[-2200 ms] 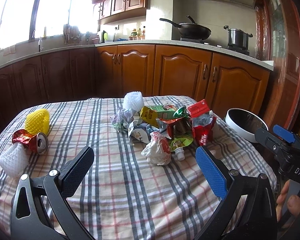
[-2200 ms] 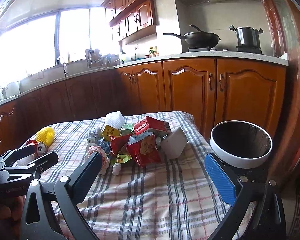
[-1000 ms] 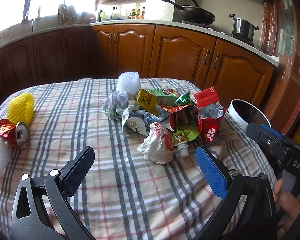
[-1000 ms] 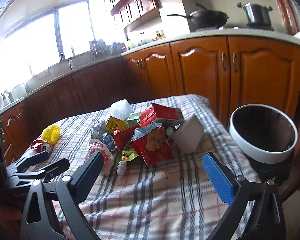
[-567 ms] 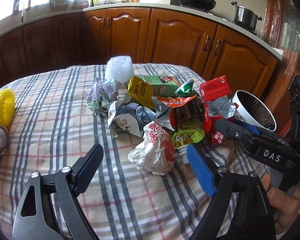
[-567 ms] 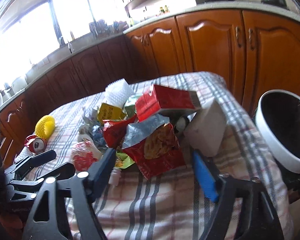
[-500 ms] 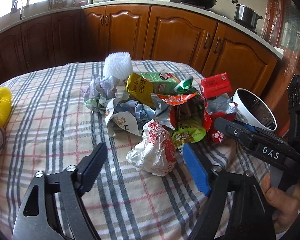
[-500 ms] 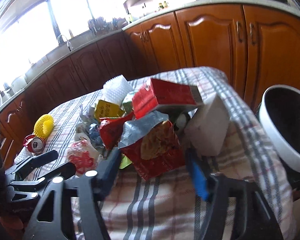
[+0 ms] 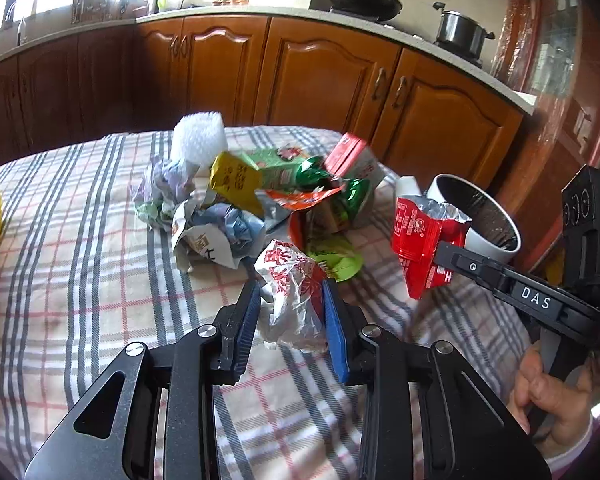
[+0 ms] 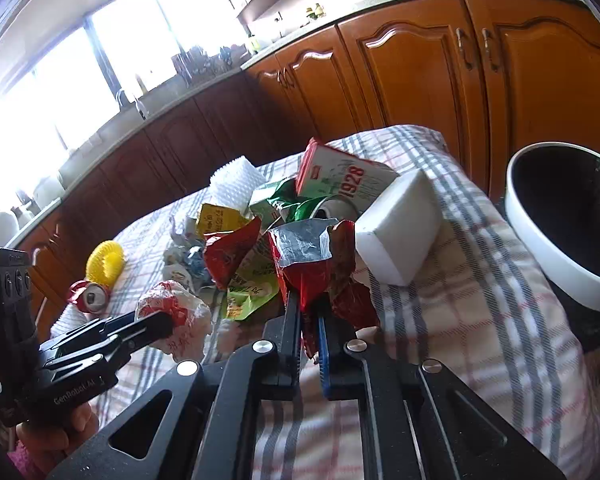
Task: Collect trash
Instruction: 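Grasp the white plastic bag with the left tool while the right tool grasps the red snack bag, then carry both bags over the black bin and open both tools to drop them, then move both open tools back toward the trash pile, then grasp the red-and-white wrapper with the left tool while the right tool grasps the white foam block, then carry wrapper and foam block into the bin and open both tools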
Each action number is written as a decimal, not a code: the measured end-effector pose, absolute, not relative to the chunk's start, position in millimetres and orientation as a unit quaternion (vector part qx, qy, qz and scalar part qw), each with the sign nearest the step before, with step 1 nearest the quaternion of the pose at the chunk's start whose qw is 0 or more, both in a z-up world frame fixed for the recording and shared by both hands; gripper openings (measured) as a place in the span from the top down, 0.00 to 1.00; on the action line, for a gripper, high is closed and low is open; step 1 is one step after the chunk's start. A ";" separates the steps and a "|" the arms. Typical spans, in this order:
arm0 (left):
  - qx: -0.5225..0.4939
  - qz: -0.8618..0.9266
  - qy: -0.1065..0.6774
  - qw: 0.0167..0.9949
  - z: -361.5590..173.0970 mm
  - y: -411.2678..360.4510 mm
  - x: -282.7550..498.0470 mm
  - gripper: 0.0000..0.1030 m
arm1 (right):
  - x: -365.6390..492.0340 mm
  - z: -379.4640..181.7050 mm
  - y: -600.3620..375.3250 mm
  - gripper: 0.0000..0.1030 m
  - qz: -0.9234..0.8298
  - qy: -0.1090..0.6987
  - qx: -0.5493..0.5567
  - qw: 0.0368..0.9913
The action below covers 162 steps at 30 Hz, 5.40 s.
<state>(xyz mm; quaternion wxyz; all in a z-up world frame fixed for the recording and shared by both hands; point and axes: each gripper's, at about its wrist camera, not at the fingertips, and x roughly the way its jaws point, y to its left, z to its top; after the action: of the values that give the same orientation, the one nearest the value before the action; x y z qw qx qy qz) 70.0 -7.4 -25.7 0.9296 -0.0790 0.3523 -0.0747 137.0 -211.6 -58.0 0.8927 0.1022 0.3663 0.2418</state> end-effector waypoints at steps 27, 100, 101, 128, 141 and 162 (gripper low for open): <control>-0.024 -0.219 0.334 0.917 9.1 -154.7 120.1 0.71 | 123.3 -29.4 -372.5 0.93 0.106 0.317 0.152 0.930; -0.105 -0.098 0.359 0.922 -25.8 -48.4 112.6 0.27 | 146.7 -56.4 -279.2 0.08 0.166 0.368 0.145 0.903; -0.101 -0.094 0.358 0.923 -25.5 -45.4 113.3 0.27 | 146.9 -56.1 -277.9 0.08 0.167 0.368 0.144 0.904; 0.008 -0.093 0.368 0.925 -38.4 -30.0 161.0 0.95 | 195.4 -76.7 -226.1 0.66 0.172 0.400 0.102 0.894; -0.069 -0.127 0.322 0.936 7.9 -33.8 132.7 0.96 | 160.1 -49.5 -262.8 0.70 0.180 0.366 0.123 0.905; -0.062 -0.219 0.350 0.909 -1.3 -134.3 148.8 0.96 | 137.5 -36.3 -335.8 0.70 0.124 0.345 0.143 0.919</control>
<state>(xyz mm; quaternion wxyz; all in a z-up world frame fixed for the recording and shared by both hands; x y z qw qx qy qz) 148.8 -134.3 -1.3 0.9088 -0.0622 0.3498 -0.2186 137.5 -335.8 -36.3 0.9191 0.1435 0.3453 0.1241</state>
